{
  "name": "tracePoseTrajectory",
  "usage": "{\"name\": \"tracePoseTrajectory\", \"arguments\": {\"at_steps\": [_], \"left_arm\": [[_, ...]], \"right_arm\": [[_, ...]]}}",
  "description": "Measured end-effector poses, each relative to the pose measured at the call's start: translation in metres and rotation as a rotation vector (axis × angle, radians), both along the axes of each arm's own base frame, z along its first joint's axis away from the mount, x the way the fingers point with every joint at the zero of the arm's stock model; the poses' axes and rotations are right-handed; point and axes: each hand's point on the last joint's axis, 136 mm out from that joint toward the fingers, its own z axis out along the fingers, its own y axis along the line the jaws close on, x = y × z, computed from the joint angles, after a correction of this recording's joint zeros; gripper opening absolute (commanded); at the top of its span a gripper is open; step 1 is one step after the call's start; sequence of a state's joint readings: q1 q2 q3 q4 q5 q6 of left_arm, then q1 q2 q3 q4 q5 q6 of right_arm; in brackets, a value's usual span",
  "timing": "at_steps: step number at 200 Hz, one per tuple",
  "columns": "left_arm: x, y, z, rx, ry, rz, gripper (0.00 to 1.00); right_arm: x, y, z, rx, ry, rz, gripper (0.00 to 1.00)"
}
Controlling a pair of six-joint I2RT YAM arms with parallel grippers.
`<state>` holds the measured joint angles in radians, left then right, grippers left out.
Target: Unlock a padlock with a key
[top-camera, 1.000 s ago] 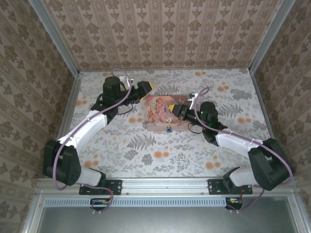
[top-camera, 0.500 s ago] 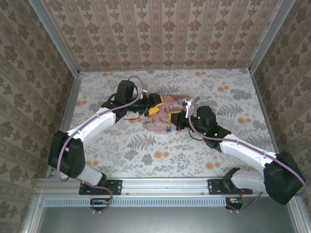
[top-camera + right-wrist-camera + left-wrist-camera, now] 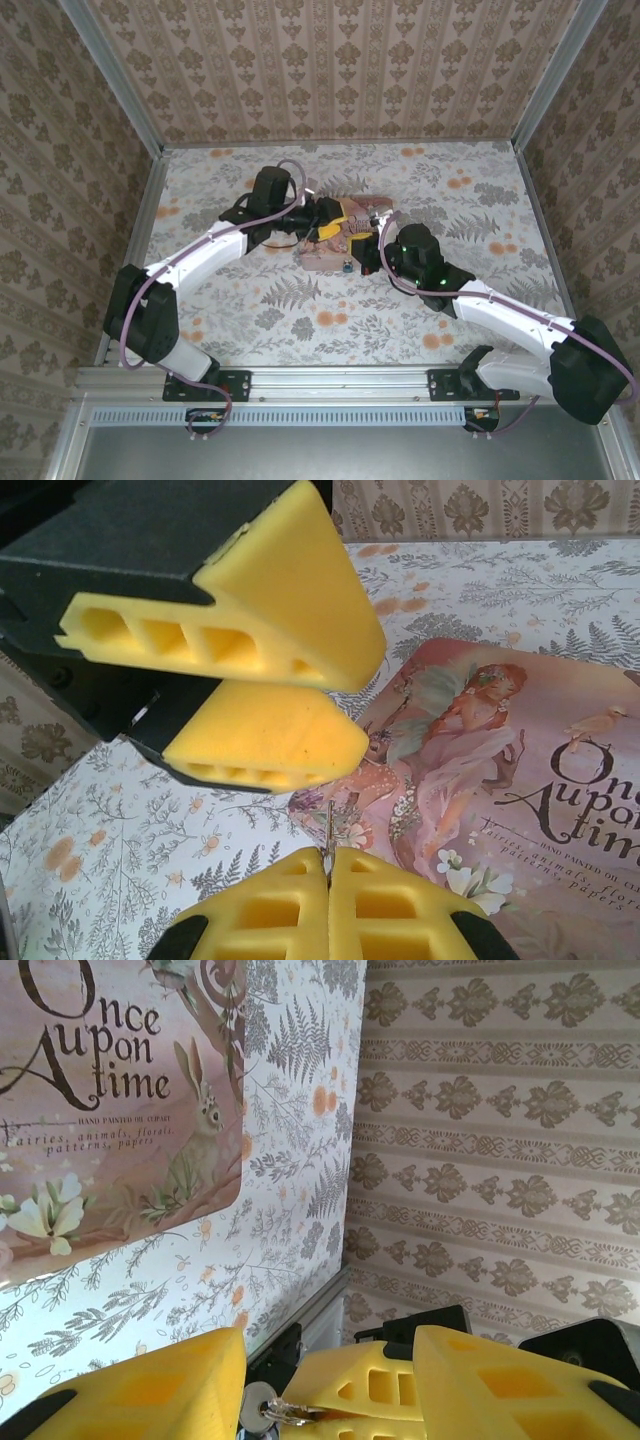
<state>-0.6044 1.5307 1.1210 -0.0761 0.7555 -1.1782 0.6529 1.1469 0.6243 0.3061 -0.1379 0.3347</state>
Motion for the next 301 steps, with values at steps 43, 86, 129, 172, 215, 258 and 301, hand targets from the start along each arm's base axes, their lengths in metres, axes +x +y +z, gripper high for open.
{"name": "tracePoseTrajectory", "arguments": {"at_steps": [43, 86, 129, 172, 215, 258, 301], "left_arm": [[-0.003, -0.003, -0.002, 0.003, 0.011, -0.005, 0.42], [-0.004, -0.007, -0.009, 0.012, 0.035, -0.008, 0.33], [-0.005, -0.008, -0.01, 0.013, 0.04, -0.011, 0.29], [-0.005, -0.008, -0.01, 0.012, 0.043, -0.009, 0.26], [-0.005, -0.008, -0.01, 0.013, 0.042, -0.008, 0.23], [-0.005, -0.008, -0.01, 0.013, 0.042, -0.009, 0.21], [-0.005, -0.008, -0.011, 0.015, 0.045, -0.008, 0.18]], "right_arm": [[0.0, 0.004, 0.007, -0.02, -0.031, 0.001, 0.0], [-0.003, 0.01, 0.013, -0.061, -0.069, 0.001, 0.0], [0.0, 0.012, 0.018, -0.106, -0.101, -0.025, 0.0], [0.003, 0.01, 0.009, -0.168, -0.114, -0.059, 0.0], [0.007, 0.007, 0.004, -0.209, -0.12, -0.088, 0.0], [0.009, 0.006, 0.005, -0.213, -0.125, -0.103, 0.0], [0.007, 0.008, 0.005, -0.218, -0.131, -0.096, 0.0]]}}
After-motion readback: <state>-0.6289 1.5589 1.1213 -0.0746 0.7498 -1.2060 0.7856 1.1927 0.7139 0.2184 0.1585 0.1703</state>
